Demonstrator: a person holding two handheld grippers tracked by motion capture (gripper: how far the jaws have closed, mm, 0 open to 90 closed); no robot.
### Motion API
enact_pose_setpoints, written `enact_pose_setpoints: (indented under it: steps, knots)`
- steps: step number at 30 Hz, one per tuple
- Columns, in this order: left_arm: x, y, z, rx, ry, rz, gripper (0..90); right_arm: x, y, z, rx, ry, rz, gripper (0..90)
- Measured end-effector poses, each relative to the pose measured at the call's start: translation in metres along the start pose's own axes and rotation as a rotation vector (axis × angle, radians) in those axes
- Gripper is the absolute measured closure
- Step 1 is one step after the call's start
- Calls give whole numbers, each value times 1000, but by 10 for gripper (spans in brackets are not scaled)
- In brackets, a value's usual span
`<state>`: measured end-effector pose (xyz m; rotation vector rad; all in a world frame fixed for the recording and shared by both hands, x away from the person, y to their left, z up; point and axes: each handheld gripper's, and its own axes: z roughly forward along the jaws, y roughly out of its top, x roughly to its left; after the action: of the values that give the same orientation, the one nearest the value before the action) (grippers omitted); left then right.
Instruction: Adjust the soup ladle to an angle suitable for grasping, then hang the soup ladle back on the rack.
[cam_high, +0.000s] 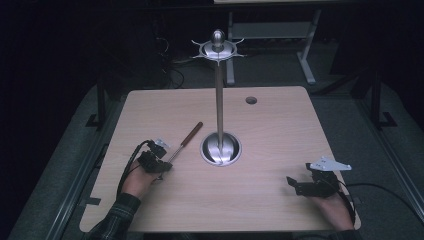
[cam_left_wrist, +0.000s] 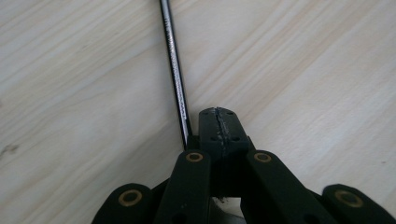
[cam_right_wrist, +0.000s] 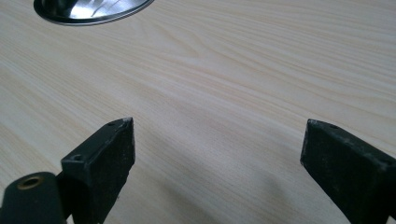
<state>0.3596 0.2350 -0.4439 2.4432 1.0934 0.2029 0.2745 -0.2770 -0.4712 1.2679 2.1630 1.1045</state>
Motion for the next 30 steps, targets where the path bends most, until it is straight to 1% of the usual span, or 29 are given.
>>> enact_pose_setpoints:
  steps: [1, 3, 4, 6, 8, 9, 12, 15, 16, 17, 19, 20, 22, 23, 24, 25, 27, 28, 29, 30]
  knots:
    - [2, -1, 0, -3, 3, -11, 899, 0, 0, 0, -1, 1, 0, 96]
    - [7, -2, -1, -2, 14, -20, 900, 0, 0, 0, -2, 1, 0, 96]
    - [10, -3, -2, 1, 20, -18, 900, 0, 0, 0, -1, 2, 1, 96]
    - [13, -4, -4, -1, 32, -33, 900, 0, 0, 0, -1, 3, 0, 96]
    - [17, -5, -5, -15, 26, -41, 899, 0, 0, 0, -1, 4, 0, 96]
    - [18, -6, -6, -25, 21, -52, 900, 0, 0, 0, -1, 4, 0, 96]
    - [19, -6, -8, -28, 17, -45, 899, 0, 0, -1, -2, 5, 1, 96]
    - [19, -5, -10, -41, 2, -45, 899, 0, 0, 0, -2, 6, -1, 96]
    - [18, -5, -11, -55, 3, -51, 899, 0, 0, 0, -2, 7, 0, 96]
    - [18, -4, -12, -51, 1, -46, 899, 0, 0, 0, -3, 8, -1, 96]
    - [18, -3, -13, -64, -4, -50, 899, 0, 0, 1, -3, 11, 4, 96]
    - [19, -2, -15, -66, -8, -44, 899, 0, 0, 1, 0, 12, 8, 96]
    - [21, -1, -16, -80, -26, -64, 895, 0, 0, 2, 4, 11, 8, 96]
    - [23, 1, -17, -61, -19, -41, 890, 0, 0, 2, 3, 11, 9, 96]
    - [22, 2, -17, -83, -21, -63, 884, 0, 0, 2, 1, 10, 7, 96]
    - [23, 6, -19, -87, -20, -61, 879, 0, 0, 2, 1, 11, 6, 96]
    - [24, 8, -20, -90, -21, -61, 870, 0, 0, 2, 3, 12, 5, 96]
    - [26, 9, -22, -82, -17, -42, 866, 0, 0, 2, 3, 12, 5, 96]
    - [26, 12, -22, -88, -21, -51, 862, 0, 0, 2, 1, 12, 5, 96]
    - [27, 15, -22, -87, -19, -48, 851, -1, 0, 2, -1, 13, 6, 96]
